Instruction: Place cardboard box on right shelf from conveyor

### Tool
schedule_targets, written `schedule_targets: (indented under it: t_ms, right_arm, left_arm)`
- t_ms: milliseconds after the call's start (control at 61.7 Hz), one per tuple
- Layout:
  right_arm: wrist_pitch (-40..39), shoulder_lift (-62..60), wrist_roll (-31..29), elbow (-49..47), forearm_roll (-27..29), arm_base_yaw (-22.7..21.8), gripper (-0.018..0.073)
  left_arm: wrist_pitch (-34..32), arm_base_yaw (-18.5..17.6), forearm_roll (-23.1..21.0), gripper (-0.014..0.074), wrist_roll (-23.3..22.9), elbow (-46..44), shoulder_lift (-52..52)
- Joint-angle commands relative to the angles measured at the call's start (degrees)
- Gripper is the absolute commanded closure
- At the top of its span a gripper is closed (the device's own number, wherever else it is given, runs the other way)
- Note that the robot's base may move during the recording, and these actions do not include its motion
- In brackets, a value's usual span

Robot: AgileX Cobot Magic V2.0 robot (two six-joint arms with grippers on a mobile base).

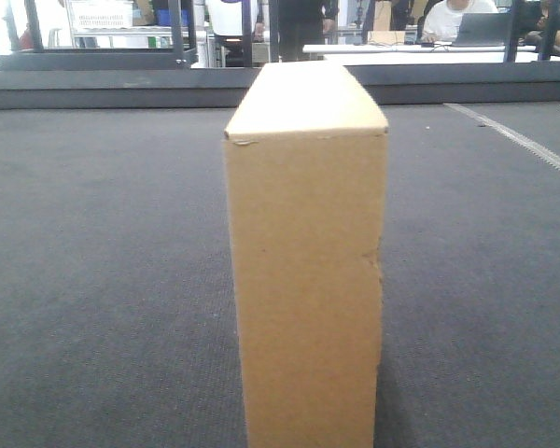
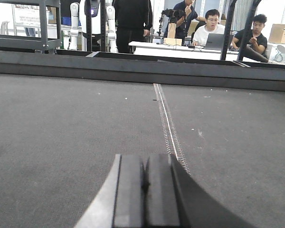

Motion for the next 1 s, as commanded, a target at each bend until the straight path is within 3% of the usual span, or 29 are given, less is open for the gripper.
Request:
schedule_targets:
  t_ms: [0, 567, 729, 810, 989]
  right_arm:
    - [-5.0, -0.8, 0.1, -0.2, 0.2, -0.4, 0.0504]
    - [-5.2, -0.8, 0.1, -0.2, 0.1, -0.4, 0.0504]
    - [-9.4, -0.8, 0.1, -0.7, 0.3, -0.4, 0.0504]
    - [-4.7, -0.6, 0.1, -3.5, 0.3, -0.4, 0.0504]
    - [15.2, 3.6, 0.1, -15.0, 0.3, -0.4, 0.0504]
  left_arm:
    - [-4.6, -0.2, -0.3, 0.0715, -0.3, -0.2, -0.4]
    - [-4.6, -0.2, -0.3, 0.0715, -0.3, -0.2, -0.4]
    - [-4.6, -0.2, -0.3, 0.0715, -0.3, -0.2, -0.4]
    - [-4.6, -0.2, -0.3, 0.0715, -0.3, -0.2, -0.4]
    - [-4.6, -0.2, -0.3, 0.0715, -0.3, -0.2, -0.4]
